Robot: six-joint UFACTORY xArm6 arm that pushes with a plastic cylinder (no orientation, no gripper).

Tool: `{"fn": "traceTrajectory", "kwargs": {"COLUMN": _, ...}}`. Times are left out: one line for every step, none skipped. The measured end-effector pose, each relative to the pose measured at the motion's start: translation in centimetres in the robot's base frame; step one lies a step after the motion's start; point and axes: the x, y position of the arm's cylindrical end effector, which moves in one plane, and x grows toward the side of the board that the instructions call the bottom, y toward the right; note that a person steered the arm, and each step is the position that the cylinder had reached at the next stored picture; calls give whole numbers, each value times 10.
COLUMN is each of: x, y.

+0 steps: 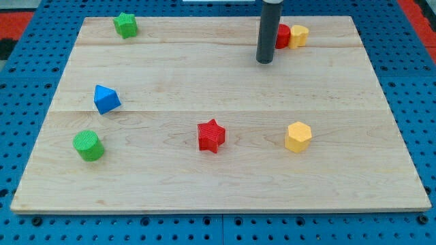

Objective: Move the yellow hexagon towards the group of blocks

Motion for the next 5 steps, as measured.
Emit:
{"fn": "traceTrajectory", "kwargs": {"x": -4, "y": 0}}
{"fn": "traceTrajectory", "kwargs": {"x": -6, "y": 0}}
{"fn": "traceTrajectory", "kwargs": {"x": 18, "y": 4}}
{"fn": "traceTrajectory", "kwargs": {"x": 59, "y": 55}}
{"fn": "traceTrajectory", "kwargs": {"x": 152, "y": 55}}
